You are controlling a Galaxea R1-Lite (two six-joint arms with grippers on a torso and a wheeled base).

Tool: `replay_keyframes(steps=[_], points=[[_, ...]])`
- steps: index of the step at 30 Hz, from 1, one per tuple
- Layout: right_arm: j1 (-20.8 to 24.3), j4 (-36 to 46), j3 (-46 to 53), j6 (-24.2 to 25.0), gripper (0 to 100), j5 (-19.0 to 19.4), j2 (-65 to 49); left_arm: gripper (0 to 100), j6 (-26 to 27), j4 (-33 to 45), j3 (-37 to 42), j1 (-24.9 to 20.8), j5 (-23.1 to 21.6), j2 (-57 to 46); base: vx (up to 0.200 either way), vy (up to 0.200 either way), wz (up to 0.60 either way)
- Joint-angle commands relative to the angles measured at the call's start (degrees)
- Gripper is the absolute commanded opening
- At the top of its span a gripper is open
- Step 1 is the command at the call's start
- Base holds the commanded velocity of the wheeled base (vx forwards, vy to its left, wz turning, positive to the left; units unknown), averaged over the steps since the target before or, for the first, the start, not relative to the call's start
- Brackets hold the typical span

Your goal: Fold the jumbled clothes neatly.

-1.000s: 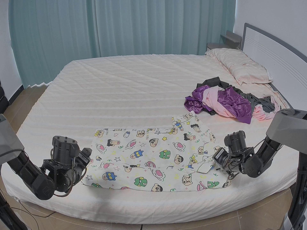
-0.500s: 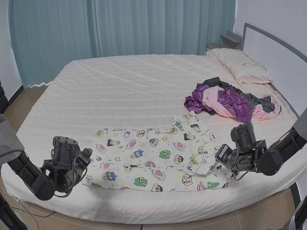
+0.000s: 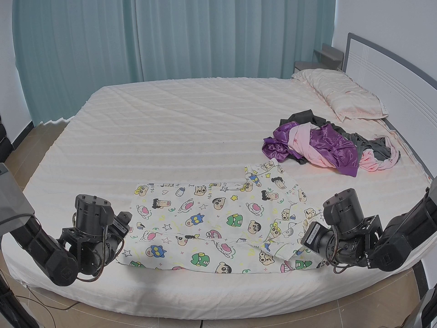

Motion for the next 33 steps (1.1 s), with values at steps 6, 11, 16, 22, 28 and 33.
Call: replay_keyframes(steps=[6,11,16,22,28,33], points=[[3.6,-0.2,3.7,0.1,100,-0.9,-0.8,100,0.0,0.0,0.1,-0.1,0.0,0.0,0.000,0.000,0.00],[6.4,0.1,5.7,0.1,100,-0.9,-3.3,100,0.0,0.0,0.0,-0.1,0.0,0.1,0.000,0.000,0.00],[4.0,-0.6,4.9,-0.2,100,-0.6,-2.9,100,0.0,0.0,0.1,-0.4,0.1,0.0,0.000,0.000,0.00],[2.1,-0.9,1.4,-0.3,100,3.5,1.9,100,0.0,0.0,0.4,-1.3,0.1,-0.2,0.000,0.000,0.00],[3.3,-0.9,-7.0,-0.4,100,4.5,10.6,100,0.2,-1.8,0.7,-1.2,0.3,-0.5,0.000,0.000,0.00],[4.8,-0.9,-13.8,-0.7,100,4.9,17.9,100,0.3,-2.5,0.9,-1.3,0.4,-0.2,0.000,0.000,0.00]])
